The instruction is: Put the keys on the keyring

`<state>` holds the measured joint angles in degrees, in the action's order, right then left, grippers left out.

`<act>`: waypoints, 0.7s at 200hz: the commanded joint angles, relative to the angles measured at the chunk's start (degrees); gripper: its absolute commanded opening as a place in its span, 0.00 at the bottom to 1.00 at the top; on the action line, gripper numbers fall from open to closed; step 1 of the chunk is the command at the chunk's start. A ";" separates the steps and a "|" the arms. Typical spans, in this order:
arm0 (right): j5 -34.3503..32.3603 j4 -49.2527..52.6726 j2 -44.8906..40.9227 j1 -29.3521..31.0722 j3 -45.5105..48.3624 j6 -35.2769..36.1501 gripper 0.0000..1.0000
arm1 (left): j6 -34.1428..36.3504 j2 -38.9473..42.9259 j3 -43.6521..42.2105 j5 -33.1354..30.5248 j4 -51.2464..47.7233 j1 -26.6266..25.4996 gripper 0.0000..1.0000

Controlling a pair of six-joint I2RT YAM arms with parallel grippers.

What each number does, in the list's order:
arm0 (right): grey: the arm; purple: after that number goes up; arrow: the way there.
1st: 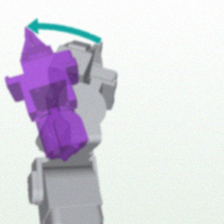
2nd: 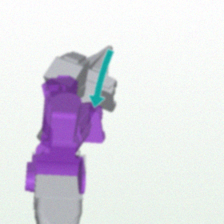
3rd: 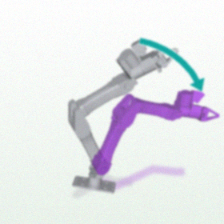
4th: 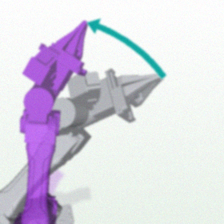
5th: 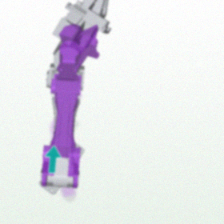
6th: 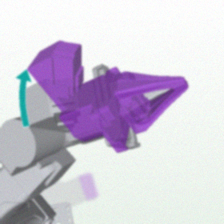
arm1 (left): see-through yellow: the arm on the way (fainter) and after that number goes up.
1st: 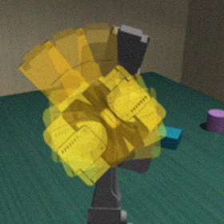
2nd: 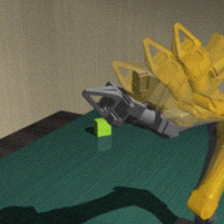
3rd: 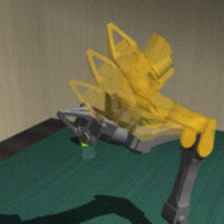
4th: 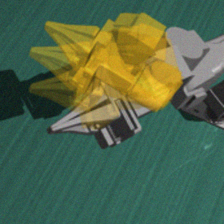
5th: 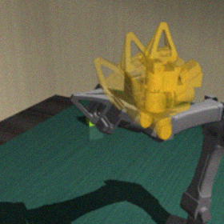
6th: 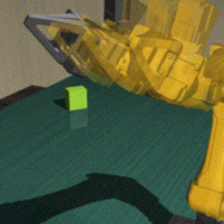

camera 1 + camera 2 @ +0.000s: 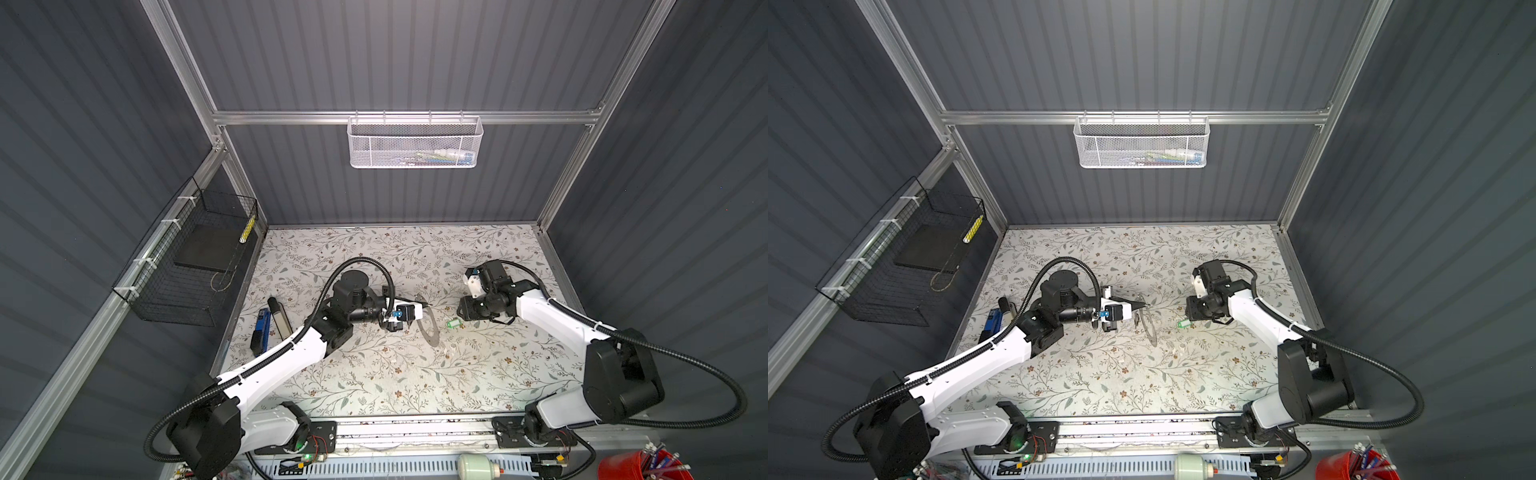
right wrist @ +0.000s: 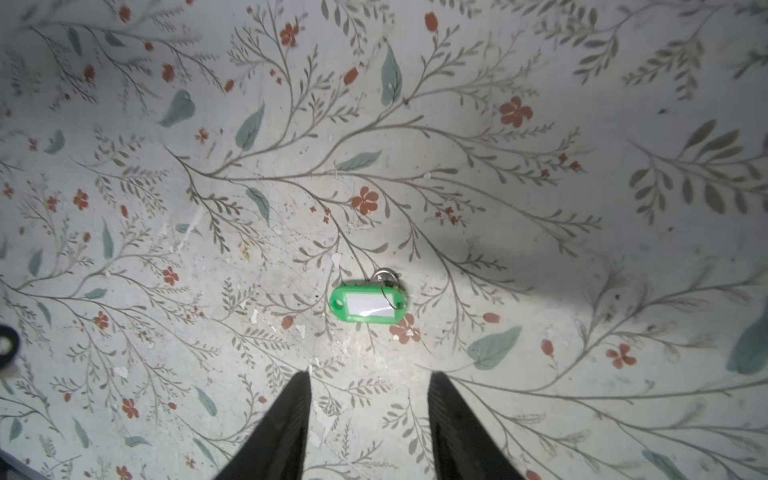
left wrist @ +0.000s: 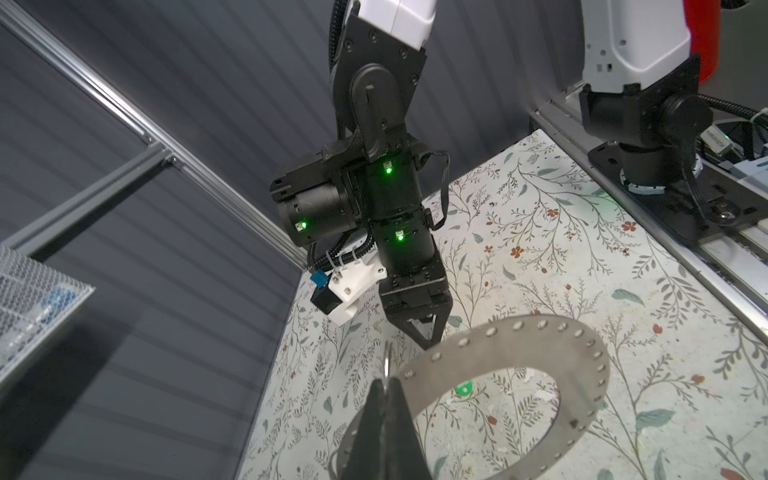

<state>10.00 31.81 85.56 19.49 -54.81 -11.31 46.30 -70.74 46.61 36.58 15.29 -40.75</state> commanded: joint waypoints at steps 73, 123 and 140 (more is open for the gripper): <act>-2.05 8.05 9.02 0.47 -7.54 4.46 0.34 | -5.69 -0.45 -2.31 -2.40 4.34 1.14 0.00; -1.49 7.27 13.22 0.90 -10.26 5.73 0.31 | -6.05 -0.54 -2.42 -2.46 4.35 1.20 0.00; -1.55 7.30 14.62 1.01 -11.01 6.07 0.30 | -6.18 -0.54 -2.41 -2.47 4.37 1.21 0.00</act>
<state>8.25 38.33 98.63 20.10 -63.94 -6.52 41.25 -71.05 44.58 34.17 17.72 -40.01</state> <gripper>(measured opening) 0.308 0.045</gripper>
